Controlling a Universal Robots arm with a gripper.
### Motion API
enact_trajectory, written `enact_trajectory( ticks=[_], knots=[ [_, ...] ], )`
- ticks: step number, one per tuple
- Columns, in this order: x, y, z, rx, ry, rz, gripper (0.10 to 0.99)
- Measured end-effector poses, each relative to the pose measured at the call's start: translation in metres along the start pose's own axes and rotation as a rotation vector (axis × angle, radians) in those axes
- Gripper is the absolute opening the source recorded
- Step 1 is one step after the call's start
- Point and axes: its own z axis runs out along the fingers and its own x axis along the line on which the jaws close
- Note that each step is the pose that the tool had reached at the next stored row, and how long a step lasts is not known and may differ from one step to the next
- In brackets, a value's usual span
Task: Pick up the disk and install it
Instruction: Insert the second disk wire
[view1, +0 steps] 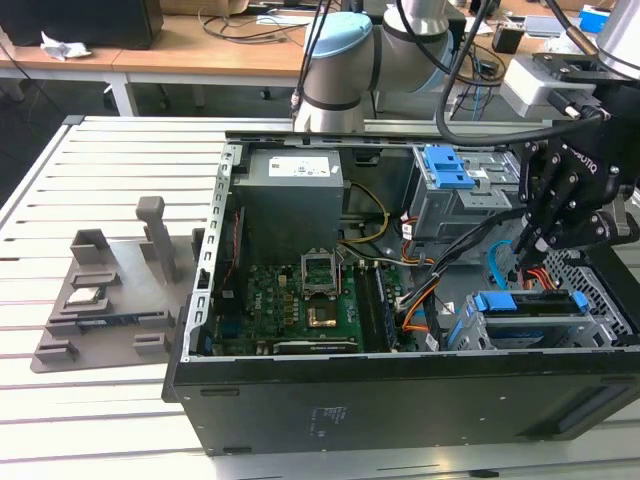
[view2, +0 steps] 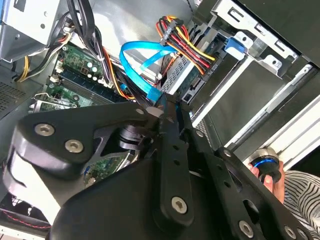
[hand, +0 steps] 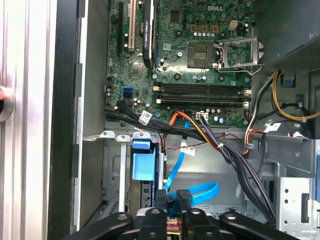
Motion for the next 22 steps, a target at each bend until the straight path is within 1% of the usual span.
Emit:
enact_trajectory(
  ticks=[1,5,6,8,10,12,16,18,19,22],
  knots=[
    [0.0002,0.0000,0.0000,0.000,0.0010,0.000,0.161],
    [0.0007,0.0000,0.0002,0.000,0.0029,0.000,0.161],
    [0.0037,0.0001,0.0002,0.000,0.0037,0.000,0.161],
    [0.0071,0.0001,0.0007,0.000,0.0072,0.000,0.161],
    [0.0109,-0.0007,0.0070,0.000,0.0100,0.000,0.161],
    [0.0118,-0.0035,0.0120,0.000,0.0128,0.000,0.161],
    [0.0130,-0.0069,0.0180,0.000,0.0168,0.000,0.161],
    [0.0152,-0.0088,0.0212,0.000,0.0172,0.000,0.161],
    [0.0154,-0.0108,0.0226,0.000,0.0173,0.000,0.161],
    [0.0153,-0.0136,0.0258,0.000,0.0174,0.000,0.161]
  ],
)
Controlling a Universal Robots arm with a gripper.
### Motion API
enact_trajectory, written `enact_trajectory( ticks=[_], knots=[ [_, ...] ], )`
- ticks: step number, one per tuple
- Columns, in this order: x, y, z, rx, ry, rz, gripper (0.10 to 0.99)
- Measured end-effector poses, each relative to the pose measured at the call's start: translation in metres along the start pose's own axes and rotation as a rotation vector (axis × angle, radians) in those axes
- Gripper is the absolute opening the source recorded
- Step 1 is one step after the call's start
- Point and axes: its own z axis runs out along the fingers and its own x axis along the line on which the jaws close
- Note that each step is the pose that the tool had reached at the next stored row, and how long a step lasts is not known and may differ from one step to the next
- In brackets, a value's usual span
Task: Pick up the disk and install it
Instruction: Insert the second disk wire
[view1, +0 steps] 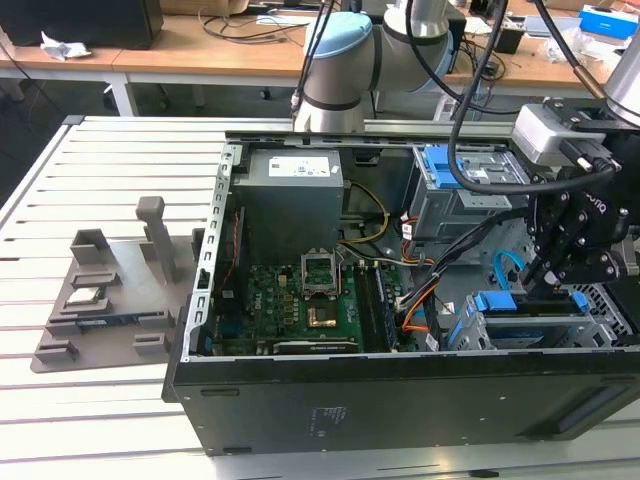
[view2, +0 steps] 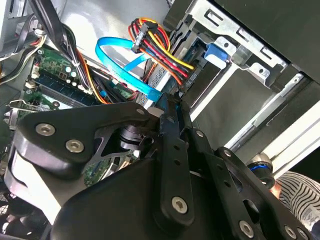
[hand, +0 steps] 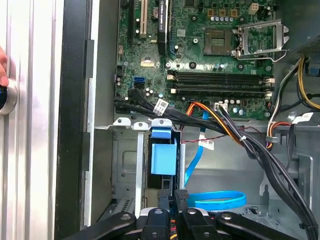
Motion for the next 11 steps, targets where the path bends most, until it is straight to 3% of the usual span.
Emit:
enact_trajectory(
  ticks=[11],
  knots=[
    [0.0006,-0.0024,0.0074,0.000,0.0008,0.000,0.161]
  ],
)
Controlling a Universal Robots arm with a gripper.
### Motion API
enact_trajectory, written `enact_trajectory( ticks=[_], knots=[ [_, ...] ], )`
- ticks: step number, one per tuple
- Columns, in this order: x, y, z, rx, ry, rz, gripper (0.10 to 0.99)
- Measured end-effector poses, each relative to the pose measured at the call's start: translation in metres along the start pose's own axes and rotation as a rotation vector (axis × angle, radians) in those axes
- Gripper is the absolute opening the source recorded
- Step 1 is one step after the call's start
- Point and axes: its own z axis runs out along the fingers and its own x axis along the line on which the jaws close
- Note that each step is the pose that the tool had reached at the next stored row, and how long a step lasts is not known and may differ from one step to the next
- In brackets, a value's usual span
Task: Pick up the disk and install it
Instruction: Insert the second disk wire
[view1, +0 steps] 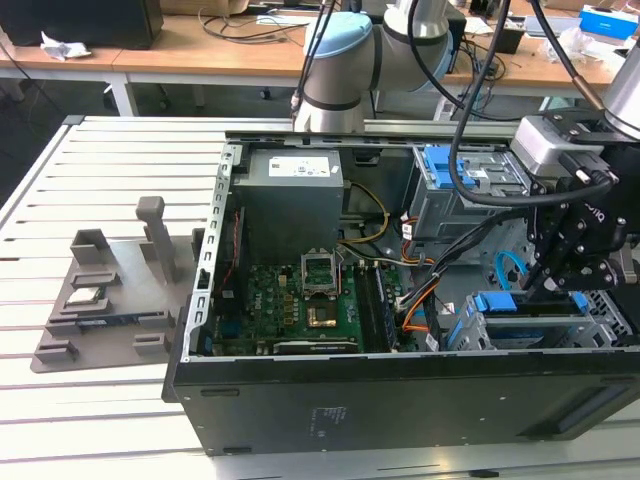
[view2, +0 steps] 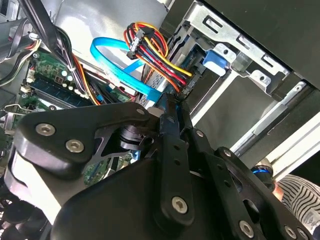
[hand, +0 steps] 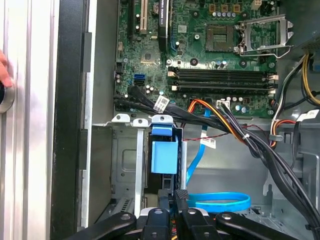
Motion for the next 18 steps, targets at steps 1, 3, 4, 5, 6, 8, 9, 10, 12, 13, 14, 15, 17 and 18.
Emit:
enact_trajectory(
  ticks=[1,3,4,5,6,8,9,10,12,13,14,15,17,18],
  knots=[
    [0.0000,0.0000,0.0002,0.000,-0.0001,0.000,0.161],
    [0.0000,0.0000,0.0002,0.000,0.0002,0.000,0.173],
    [0.0000,0.0000,0.0002,0.000,0.0003,0.000,0.235],
    [0.0000,0.0000,-0.0006,0.000,0.0004,0.000,0.235],
    [0.0002,0.0002,-0.0038,0.000,0.0001,0.000,0.235],
    [0.0003,0.0004,-0.0110,0.000,0.0005,0.000,0.235],
    [0.0000,0.0006,-0.0146,0.000,0.0004,0.000,0.235],
    [-0.0003,0.0007,-0.0178,0.000,0.0004,0.000,0.235],
    [-0.0012,0.0009,-0.0242,0.000,0.0007,0.000,0.235],
    [-0.0016,0.0009,-0.0263,0.000,0.0006,0.000,0.235],
    [-0.0022,0.0010,-0.0278,0.000,0.0005,0.000,0.235],
    [-0.0037,0.0010,-0.0303,0.000,0.0004,0.000,0.224],
    [-0.0048,0.0011,-0.0336,0.000,0.0006,0.000,0.106],
    [-0.0051,0.0012,-0.0356,0.000,0.0006,0.000,0.106]
  ],
)
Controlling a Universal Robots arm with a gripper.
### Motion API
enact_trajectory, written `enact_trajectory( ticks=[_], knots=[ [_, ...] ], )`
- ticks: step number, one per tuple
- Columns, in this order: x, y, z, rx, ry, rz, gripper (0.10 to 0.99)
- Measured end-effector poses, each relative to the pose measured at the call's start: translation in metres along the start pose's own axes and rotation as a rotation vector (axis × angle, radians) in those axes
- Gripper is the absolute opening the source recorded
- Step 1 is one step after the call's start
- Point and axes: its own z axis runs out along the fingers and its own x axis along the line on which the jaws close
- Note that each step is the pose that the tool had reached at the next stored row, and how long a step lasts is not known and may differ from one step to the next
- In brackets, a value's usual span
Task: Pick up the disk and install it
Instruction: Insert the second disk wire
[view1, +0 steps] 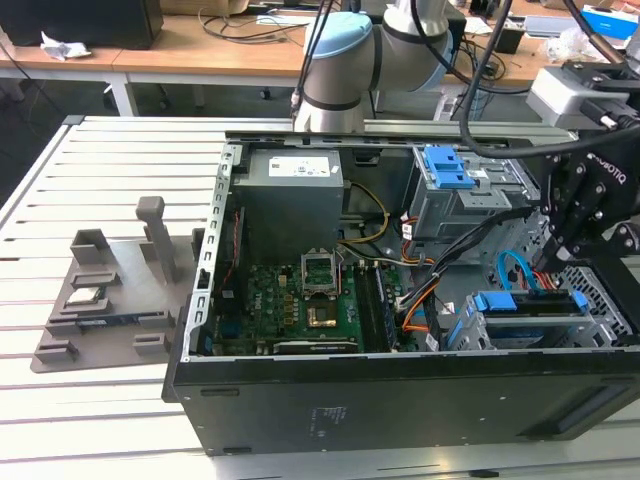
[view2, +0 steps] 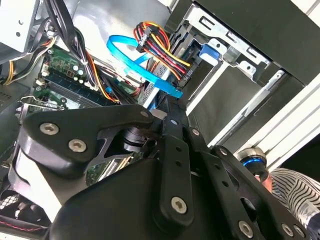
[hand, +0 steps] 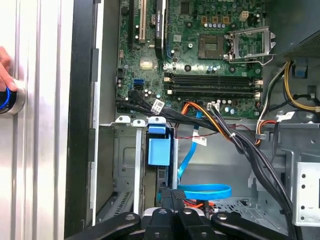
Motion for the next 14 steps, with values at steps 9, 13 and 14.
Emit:
enact_trajectory(
  ticks=[9,13,14],
  knots=[
    [0.0003,0.0004,-0.0129,0.000,-0.0006,0.000,0.106],
    [0.0004,0.0005,-0.0148,0.000,-0.0020,0.000,0.106],
    [0.0004,0.0005,-0.0148,0.000,-0.0020,0.000,0.106]
  ],
)
